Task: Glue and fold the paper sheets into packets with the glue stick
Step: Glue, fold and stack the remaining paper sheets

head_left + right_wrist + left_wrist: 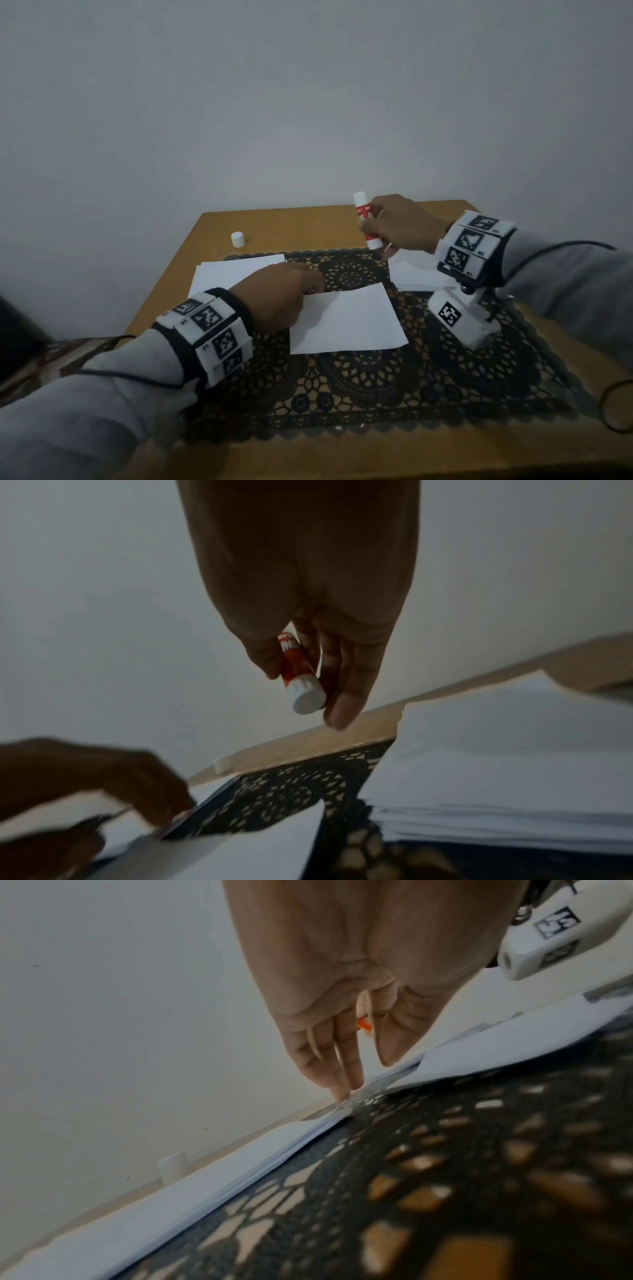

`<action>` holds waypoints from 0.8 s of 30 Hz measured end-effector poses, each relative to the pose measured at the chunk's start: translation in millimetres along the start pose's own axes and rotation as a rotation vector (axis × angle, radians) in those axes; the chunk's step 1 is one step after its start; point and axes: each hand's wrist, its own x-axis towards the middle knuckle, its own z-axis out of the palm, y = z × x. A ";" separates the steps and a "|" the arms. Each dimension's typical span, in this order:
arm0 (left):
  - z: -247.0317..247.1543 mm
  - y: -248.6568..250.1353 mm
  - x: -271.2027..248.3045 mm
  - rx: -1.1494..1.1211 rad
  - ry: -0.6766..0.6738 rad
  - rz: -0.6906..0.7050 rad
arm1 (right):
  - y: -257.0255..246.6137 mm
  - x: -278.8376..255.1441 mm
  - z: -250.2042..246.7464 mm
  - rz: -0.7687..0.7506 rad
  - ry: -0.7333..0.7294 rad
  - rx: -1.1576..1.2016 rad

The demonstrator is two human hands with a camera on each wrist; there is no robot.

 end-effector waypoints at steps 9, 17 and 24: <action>4.5 35.7 -22.6 0.048 0.005 0.128 | -6.0 -42.7 -18.2 0.000 -0.104 0.031; 12.8 41.2 -25.7 0.102 -0.169 0.099 | -6.0 -47.4 -21.3 -0.057 0.059 0.234; 15.8 39.5 -24.5 0.128 -0.134 0.133 | -11.3 -47.0 4.7 -0.014 -0.064 0.596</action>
